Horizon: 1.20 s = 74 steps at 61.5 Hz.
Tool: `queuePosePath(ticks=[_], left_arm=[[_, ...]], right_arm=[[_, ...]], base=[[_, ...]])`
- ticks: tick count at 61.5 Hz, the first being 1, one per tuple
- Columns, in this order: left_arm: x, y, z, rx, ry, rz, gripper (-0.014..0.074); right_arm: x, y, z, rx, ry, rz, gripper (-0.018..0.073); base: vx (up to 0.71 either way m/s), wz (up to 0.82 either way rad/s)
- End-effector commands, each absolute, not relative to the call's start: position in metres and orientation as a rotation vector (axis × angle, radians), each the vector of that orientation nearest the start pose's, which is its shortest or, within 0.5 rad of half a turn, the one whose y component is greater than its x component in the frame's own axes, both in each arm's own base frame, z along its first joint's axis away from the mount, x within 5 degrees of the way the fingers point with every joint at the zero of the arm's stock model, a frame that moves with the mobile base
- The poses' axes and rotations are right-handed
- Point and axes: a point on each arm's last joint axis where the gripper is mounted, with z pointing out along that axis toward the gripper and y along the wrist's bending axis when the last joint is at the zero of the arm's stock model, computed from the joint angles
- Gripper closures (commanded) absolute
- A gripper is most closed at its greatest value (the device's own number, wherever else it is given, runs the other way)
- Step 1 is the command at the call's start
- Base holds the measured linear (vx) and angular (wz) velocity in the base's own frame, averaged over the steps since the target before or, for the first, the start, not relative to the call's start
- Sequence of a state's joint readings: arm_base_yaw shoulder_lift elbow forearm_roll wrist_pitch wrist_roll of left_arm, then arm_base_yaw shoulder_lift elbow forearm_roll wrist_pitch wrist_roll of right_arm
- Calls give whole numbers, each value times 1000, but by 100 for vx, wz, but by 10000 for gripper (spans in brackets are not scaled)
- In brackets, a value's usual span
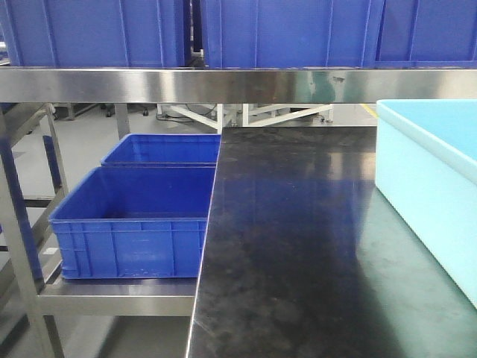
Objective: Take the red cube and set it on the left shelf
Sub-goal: 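Lower the right gripper into the light-blue bin toward the red cube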
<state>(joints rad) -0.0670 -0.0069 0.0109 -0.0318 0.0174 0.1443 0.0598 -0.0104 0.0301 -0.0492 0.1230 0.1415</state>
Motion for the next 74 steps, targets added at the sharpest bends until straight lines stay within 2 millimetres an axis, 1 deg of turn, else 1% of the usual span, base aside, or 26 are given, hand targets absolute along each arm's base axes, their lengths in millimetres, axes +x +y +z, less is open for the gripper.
queuePosePath(ticks=[1,74], left_arm=[[57,-4,208,122,1447,31,491],[57,-4,208,122,1447,31,491]], right_arm=[[54,3,210,18,1496,101,494],[54,3,211,17,1487,101,494]], base=[[0,0],[0,0]])
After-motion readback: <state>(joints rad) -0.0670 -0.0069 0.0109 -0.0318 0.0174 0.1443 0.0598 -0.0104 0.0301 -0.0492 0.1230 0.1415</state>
